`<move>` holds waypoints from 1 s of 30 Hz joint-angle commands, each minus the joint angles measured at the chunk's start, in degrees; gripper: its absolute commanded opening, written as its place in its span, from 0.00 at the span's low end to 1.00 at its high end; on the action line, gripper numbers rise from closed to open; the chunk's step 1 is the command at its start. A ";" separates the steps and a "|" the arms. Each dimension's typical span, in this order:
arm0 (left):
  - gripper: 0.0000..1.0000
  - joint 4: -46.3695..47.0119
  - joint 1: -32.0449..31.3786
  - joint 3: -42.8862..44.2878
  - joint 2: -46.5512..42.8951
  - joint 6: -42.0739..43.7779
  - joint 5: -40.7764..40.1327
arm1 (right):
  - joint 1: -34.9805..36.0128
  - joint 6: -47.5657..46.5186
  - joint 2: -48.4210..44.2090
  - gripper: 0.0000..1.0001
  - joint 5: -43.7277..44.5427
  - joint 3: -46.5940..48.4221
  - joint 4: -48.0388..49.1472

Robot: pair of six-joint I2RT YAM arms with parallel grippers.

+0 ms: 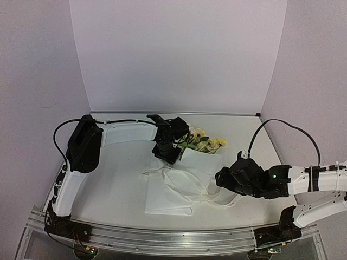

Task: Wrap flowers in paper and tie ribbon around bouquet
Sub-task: Cross the ribbon over the folded bouquet.

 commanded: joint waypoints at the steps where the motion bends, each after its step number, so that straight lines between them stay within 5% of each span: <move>1: 0.33 1.23 -0.04 1.10 -2.05 -1.52 -1.69 | -0.23 1.55 -1.31 0.76 2.77 -0.63 -2.29; 7: 0.10 6.09 0.05 -2.65 -5.71 -2.15 -1.53 | -0.24 2.45 -1.27 0.72 1.37 -1.37 -3.51; 12: 0.03 9.80 0.76 -5.70 -9.47 -3.45 -2.10 | -0.13 0.73 -0.13 0.73 -1.82 -0.61 -5.35; 30: 0.00 16.20 7.90 -14.21 -17.14 -7.52 6.35 | 7.24 -17.52 18.29 0.70 -9.68 7.76 -2.33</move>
